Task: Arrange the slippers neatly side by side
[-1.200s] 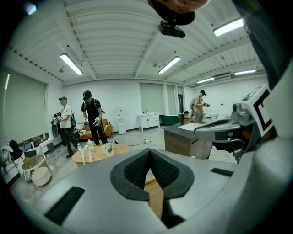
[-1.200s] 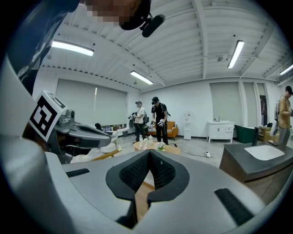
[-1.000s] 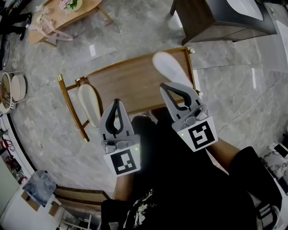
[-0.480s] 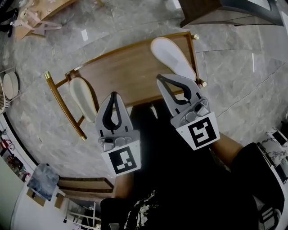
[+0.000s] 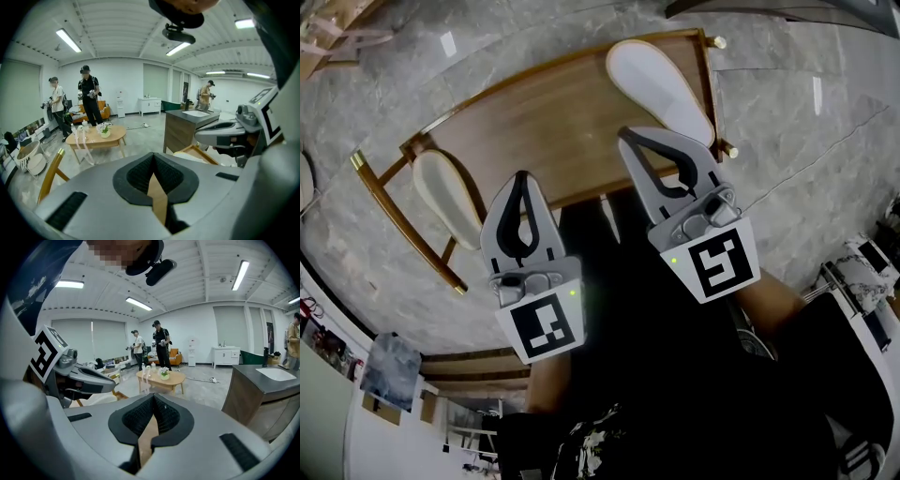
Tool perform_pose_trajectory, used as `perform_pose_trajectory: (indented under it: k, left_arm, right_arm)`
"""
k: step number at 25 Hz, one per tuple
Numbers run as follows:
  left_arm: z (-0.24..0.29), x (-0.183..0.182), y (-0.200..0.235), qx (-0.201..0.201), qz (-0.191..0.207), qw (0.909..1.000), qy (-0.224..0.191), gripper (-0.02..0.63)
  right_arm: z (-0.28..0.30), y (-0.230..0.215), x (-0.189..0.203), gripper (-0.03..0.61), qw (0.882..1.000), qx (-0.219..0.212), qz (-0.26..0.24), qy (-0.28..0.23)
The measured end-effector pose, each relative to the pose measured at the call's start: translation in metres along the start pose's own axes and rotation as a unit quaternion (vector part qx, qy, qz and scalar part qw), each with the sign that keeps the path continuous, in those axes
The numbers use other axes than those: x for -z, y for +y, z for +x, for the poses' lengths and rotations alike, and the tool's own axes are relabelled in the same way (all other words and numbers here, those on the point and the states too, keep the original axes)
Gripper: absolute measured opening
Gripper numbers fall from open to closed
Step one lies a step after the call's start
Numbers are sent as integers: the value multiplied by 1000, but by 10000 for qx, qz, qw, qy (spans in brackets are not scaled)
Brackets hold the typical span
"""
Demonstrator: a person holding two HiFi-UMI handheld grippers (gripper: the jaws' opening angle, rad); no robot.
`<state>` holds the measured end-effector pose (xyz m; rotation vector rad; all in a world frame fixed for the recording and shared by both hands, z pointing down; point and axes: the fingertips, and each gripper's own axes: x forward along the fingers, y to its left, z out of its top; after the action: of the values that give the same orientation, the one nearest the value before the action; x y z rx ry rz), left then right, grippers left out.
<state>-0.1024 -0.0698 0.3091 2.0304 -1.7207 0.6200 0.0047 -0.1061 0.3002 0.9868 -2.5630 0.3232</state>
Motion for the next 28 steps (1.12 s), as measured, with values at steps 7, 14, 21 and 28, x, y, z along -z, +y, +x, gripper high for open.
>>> perform_pose_trajectory:
  k: [7, 14, 21, 28]
  left_arm:
    - [18, 27, 2, 162, -54, 9998, 126, 2]
    - [32, 48, -12, 433, 13, 9983, 386, 2]
    - [47, 57, -22, 664, 181, 9961, 544, 2]
    - [59, 65, -31, 789, 220, 9942, 699, 2]
  right_arm:
    - [8, -13, 36, -9, 9988, 245, -87, 404]
    - [12, -42, 76, 59, 9950, 520, -65, 854]
    - [7, -60, 98, 111, 9918, 767, -78, 1022]
    - [-2, -83, 126, 124, 9846, 1141, 132, 1321]
